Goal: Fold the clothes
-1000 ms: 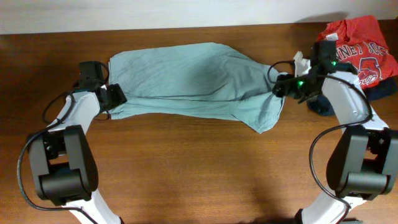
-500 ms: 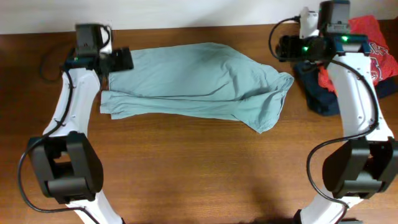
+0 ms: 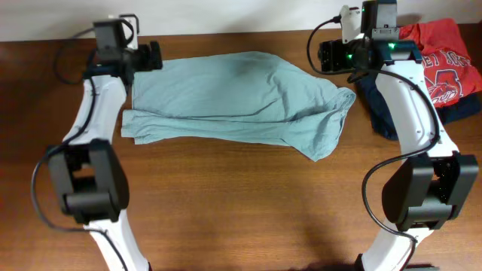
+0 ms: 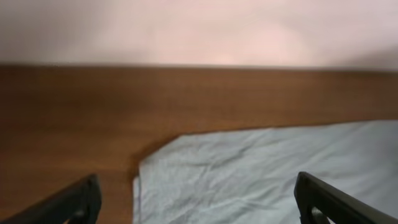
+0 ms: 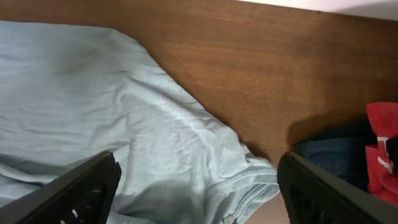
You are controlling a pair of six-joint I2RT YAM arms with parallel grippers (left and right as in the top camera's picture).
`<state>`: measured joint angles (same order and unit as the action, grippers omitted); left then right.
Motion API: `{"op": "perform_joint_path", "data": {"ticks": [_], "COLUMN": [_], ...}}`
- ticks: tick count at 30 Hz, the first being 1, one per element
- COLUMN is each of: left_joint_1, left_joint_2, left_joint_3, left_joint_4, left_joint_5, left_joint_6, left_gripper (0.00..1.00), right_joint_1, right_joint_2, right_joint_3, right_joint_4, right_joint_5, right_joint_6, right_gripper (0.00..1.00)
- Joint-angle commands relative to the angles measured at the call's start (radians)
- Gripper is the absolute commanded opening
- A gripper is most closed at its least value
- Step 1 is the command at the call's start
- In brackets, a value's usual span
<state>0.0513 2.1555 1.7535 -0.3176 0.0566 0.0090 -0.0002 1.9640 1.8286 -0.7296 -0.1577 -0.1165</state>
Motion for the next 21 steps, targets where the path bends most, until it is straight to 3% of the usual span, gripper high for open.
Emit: {"op": "perform_joint_path", "data": {"ticks": [1, 11, 21], "left_joint_1": [0.005, 0.023, 0.031], "left_joint_2": [0.075, 0.24, 0.301], "left_joint_3": [0.013, 0.19, 0.245], "left_joint_4": [0.019, -0.119, -0.115], "left_joint_5": [0.008, -0.027, -0.062], "left_joint_6": [0.036, 0.068, 0.068], "left_gripper": [0.98, 0.98, 0.98], "right_joint_1": [0.0, 0.0, 0.0], "right_joint_2": [0.005, 0.005, 0.005], "right_joint_3": [0.014, 0.014, 0.014], "right_joint_4": [-0.003, -0.039, -0.068], "right_joint_5": [0.012, 0.012, 0.012], "right_joint_6": [-0.011, -0.011, -0.011], "right_gripper": [0.85, 0.86, 0.86]}}
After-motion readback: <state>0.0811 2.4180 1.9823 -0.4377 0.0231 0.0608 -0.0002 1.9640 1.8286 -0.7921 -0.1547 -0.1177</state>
